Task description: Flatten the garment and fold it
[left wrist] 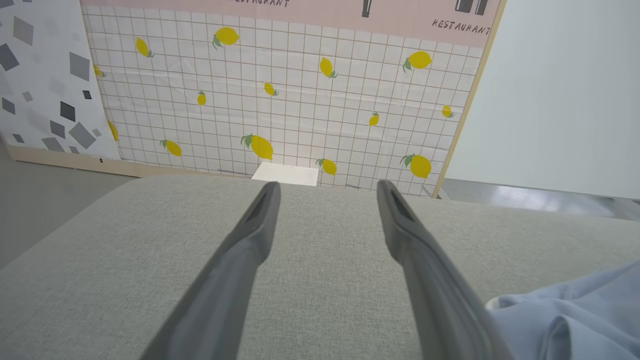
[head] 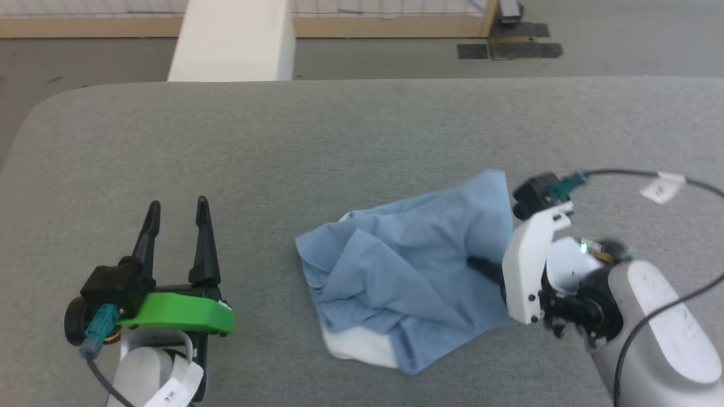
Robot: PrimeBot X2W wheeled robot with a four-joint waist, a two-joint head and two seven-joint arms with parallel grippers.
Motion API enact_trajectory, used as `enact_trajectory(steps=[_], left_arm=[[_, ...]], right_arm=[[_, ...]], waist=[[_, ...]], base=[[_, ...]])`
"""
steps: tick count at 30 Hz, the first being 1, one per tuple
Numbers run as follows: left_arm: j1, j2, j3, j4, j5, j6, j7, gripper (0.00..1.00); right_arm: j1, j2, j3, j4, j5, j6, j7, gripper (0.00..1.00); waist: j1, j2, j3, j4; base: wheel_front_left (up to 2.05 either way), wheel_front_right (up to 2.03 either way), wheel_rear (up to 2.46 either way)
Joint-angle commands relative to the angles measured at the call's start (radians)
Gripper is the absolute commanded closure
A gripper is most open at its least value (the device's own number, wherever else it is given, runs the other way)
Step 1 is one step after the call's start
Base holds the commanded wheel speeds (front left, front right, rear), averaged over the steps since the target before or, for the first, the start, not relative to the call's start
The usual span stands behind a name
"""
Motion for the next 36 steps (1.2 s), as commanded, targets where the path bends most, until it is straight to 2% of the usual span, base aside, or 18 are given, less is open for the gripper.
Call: enact_trajectory(steps=[1, 8, 12, 14, 19, 24, 31, 36], left_arm=[[0.004, -0.002, 0.006, -0.011, 0.006, 0.006, -0.004, 0.00], [-0.011, -0.002, 0.026, -0.062, 0.029, 0.004, -0.004, 0.00], [-0.022, -0.002, 0.018, -0.090, 0.046, 0.004, -0.004, 0.00], [-0.032, 0.001, 0.015, -0.098, 0.058, 0.003, -0.004, 0.00], [-0.059, 0.023, 0.011, -0.123, 0.083, -0.001, -0.004, 0.00], [-0.081, 0.054, 0.011, -0.147, 0.102, -0.002, -0.004, 0.00], [-0.105, 0.084, -0.001, -0.162, 0.118, -0.003, 0.011, 0.00], [-0.106, 0.099, -0.002, -0.174, 0.120, -0.001, 0.026, 0.00]], right_arm=[[-0.044, -0.037, 0.040, -0.024, -0.054, -0.001, -0.006, 1.00], [-0.252, -0.210, 0.262, -0.032, -0.273, -0.001, -0.042, 1.00], [-0.340, -0.285, 0.328, 0.013, -0.342, -0.001, -0.074, 1.00], [-0.372, -0.305, 0.326, 0.044, -0.364, -0.001, -0.093, 1.00], [-0.422, -0.324, 0.245, 0.140, -0.426, -0.001, -0.155, 1.00], [-0.444, -0.304, 0.075, 0.251, -0.529, -0.001, -0.234, 1.00], [-0.461, -0.264, -0.155, 0.376, -0.681, -0.001, -0.337, 1.00], [-0.485, -0.242, -0.253, 0.455, -0.750, -0.001, -0.420, 1.00]], waist=[[0.0000, 0.0000, 0.019, -0.056], [0.0000, 0.0000, 0.064, -0.187], [0.0000, 0.0000, 0.102, -0.260], [0.0000, 0.0000, 0.124, -0.294], [0.0000, 0.0000, 0.189, -0.359], [0.0000, 0.0000, 0.250, -0.395], [0.0000, 0.0000, 0.309, -0.388], [0.0000, 0.0000, 0.325, -0.370]], base=[[0.00, 0.00, 0.00], [0.00, 0.00, 0.00], [0.00, 0.00, 0.00], [0.00, 0.00, 0.00], [0.00, 0.00, 0.00], [0.00, 0.00, 0.00], [0.00, 0.00, 0.00], [0.00, 0.00, 0.00]])
